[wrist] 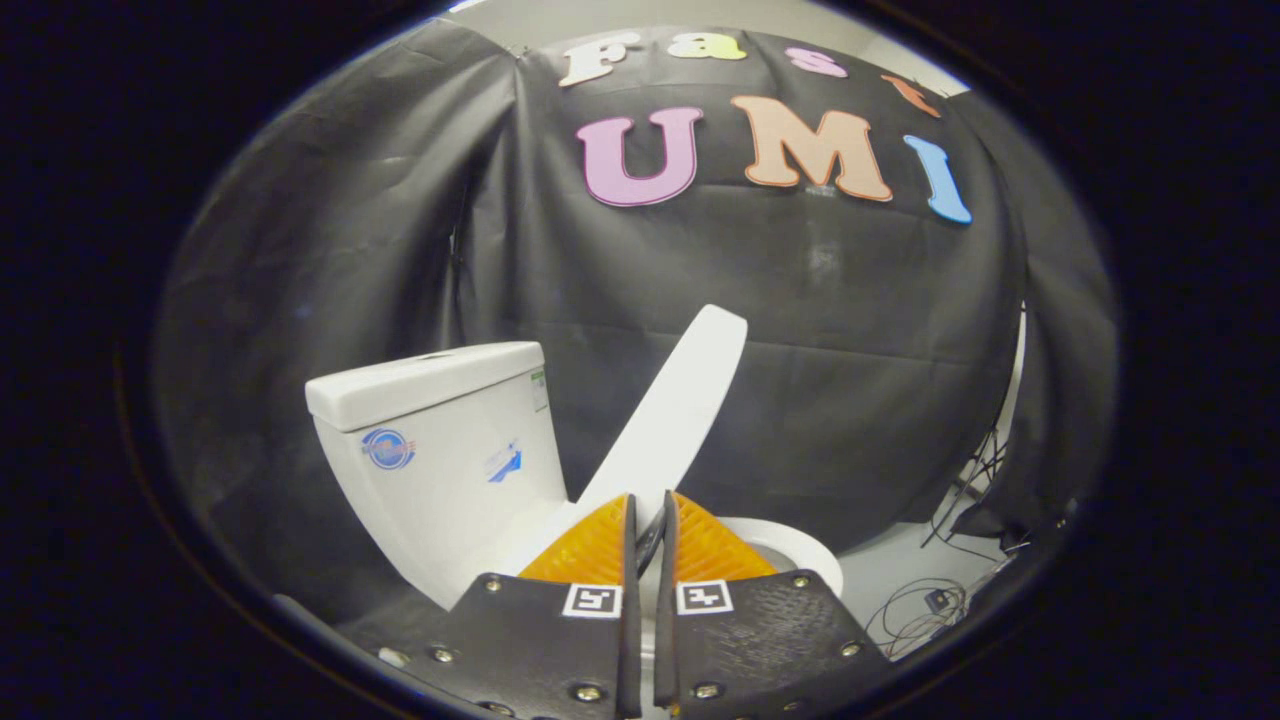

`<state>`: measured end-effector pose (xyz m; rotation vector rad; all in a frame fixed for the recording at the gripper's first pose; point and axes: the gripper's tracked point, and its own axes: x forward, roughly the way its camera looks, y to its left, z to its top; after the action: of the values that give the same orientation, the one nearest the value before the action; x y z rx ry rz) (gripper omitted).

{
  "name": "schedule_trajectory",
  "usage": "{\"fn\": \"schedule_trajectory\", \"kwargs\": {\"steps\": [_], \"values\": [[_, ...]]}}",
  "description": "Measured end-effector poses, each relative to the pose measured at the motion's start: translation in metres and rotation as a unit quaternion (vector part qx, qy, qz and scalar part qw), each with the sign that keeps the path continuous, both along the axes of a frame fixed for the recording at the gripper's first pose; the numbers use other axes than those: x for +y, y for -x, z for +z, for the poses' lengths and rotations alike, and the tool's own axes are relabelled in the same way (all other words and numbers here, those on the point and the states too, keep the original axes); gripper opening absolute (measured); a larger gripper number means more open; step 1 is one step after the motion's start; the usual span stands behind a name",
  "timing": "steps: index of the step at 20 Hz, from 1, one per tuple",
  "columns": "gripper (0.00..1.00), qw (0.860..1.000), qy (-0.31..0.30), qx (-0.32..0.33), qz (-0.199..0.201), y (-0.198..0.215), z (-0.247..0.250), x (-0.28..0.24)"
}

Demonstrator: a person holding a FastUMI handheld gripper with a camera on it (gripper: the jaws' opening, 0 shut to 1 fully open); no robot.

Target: Open the toilet lid.

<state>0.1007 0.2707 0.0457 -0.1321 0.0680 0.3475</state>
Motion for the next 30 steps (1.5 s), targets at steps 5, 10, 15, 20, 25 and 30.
{"fn": "schedule_trajectory", "kwargs": {"steps": [5, 10, 15, 20, 25, 30], "values": [[0.06, 1.0, 0.009, -0.012, 0.003, 0.002, 0.005, 0.011], [0.06, 0.999, 0.021, -0.026, 0.008, 0.005, 0.007, 0.021], [0.06, 0.999, 0.027, -0.037, 0.013, 0.007, 0.01, 0.031], [0.06, 0.998, 0.033, -0.052, 0.019, 0.011, 0.015, 0.046], [0.06, 0.997, 0.041, -0.065, 0.02, 0.014, 0.016, 0.059], [0.06, 0.996, 0.034, -0.071, 0.031, 0.018, 0.018, 0.07]]}}
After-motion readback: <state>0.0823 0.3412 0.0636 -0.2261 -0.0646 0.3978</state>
